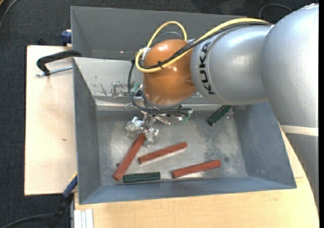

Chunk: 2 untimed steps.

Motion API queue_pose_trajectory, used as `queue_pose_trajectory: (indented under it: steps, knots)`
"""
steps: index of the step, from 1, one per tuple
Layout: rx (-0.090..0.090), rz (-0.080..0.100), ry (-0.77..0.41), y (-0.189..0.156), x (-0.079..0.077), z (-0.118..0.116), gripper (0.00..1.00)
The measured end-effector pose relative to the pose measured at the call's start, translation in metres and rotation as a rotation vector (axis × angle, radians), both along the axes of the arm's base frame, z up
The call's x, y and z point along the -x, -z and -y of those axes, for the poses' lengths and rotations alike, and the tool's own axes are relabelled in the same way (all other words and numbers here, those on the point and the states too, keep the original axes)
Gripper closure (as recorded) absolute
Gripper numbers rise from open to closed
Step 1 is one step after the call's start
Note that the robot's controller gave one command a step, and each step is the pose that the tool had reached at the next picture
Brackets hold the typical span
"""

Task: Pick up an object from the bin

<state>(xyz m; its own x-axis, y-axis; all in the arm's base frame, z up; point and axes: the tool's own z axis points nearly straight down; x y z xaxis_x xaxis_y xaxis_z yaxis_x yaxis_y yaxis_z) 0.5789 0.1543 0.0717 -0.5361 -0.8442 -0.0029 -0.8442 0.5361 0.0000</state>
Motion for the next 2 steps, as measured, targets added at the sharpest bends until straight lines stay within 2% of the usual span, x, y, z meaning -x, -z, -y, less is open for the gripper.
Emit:
queue_pose_trajectory:
  steps: [1, 2]
  knots:
    - [-0.001, 0.011, -0.009, -0.128, 0.013, 0.042, 1.0]
    - [-0.002, 0.013, -0.041, -0.191, 0.006, 0.034, 1.0]
